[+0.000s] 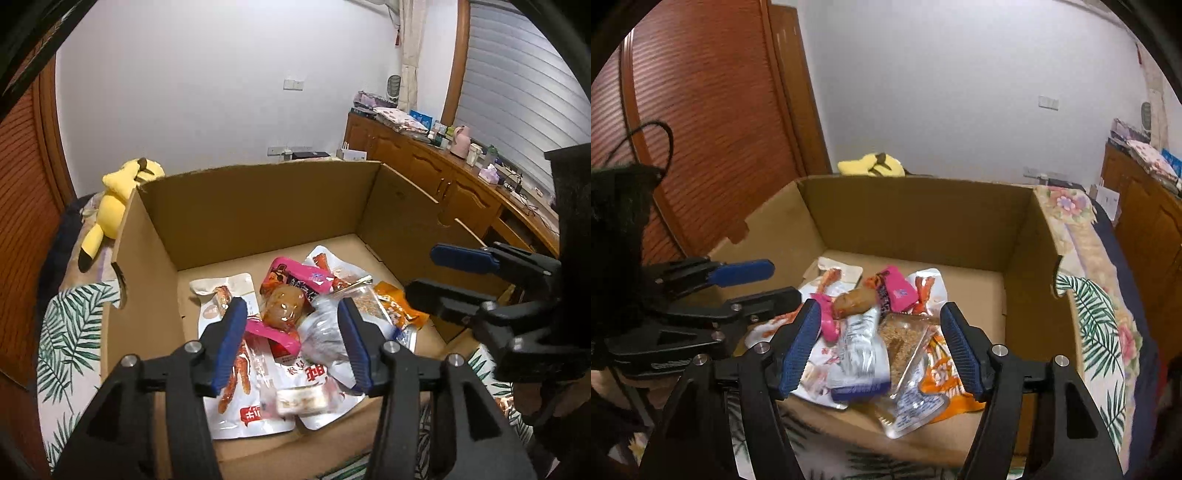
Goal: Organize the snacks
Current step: 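Carry both items over the box and open both tools to drop them, then withdraw both tools toward the blue and copper candies on the bed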
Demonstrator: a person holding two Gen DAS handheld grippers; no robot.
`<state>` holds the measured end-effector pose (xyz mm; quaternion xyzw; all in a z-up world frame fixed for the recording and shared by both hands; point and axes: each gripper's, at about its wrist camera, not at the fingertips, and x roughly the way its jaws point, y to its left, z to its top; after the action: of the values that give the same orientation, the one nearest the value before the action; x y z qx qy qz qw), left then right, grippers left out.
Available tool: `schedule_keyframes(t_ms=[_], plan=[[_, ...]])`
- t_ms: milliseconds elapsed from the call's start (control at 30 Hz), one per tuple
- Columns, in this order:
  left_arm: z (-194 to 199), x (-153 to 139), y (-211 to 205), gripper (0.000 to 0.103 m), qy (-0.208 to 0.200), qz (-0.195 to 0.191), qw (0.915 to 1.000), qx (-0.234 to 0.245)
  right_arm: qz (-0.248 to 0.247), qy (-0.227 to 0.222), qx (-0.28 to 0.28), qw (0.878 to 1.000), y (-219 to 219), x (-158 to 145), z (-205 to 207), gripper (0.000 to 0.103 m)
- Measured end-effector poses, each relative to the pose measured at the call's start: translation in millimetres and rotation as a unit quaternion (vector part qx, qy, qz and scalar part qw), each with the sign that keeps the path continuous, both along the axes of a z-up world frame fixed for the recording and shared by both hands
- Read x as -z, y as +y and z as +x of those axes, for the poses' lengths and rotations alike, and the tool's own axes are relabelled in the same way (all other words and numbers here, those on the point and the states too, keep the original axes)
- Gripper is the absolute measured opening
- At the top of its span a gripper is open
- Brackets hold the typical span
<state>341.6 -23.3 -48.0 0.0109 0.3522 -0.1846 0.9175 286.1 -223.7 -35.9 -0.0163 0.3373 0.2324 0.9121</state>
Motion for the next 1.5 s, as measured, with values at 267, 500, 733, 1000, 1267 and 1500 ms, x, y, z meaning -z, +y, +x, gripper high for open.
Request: schedule_keyframes(t_ms=[267,500,733,1000,1267,1500], plan=[[-28.3,-13.9,-5.5,0.052,-0.015,-0.006,0.9998,0.015,0.028,-0.038,0.028,0.998,-37.4,-23.4,-66.9,0.069],[-57.9,-17.5,-12.9,0.06,-0.016,-0.02,0.9993,0.026,0.046,-0.052,0.058,0.996,-74.9,-35.9,-115.3,0.069],[-95.7,-20.0,-23.2,0.086,-0.038,-0.02,0.9983,0.038,0.038,-0.044,0.083,0.995,-100.7,-24.6,-148.4,0.069],[-134.0,-16.5,-34.2,0.087,-0.043,-0.022,0.9974,0.053,0.036,-0.017,0.099,0.994,-114.1,6.1,-171.8,0.069],[-162.2,10.7,-28.4,0.087,-0.014,-0.056,0.9974,0.043,0.03,0.014,0.099,0.994,-113.2,39.0,-188.6,0.067],[-179.0,40.4,-31.2,0.087,0.006,-0.066,0.9975,0.026,0.007,0.048,0.114,0.992,-109.9,73.1,-183.4,0.055]])
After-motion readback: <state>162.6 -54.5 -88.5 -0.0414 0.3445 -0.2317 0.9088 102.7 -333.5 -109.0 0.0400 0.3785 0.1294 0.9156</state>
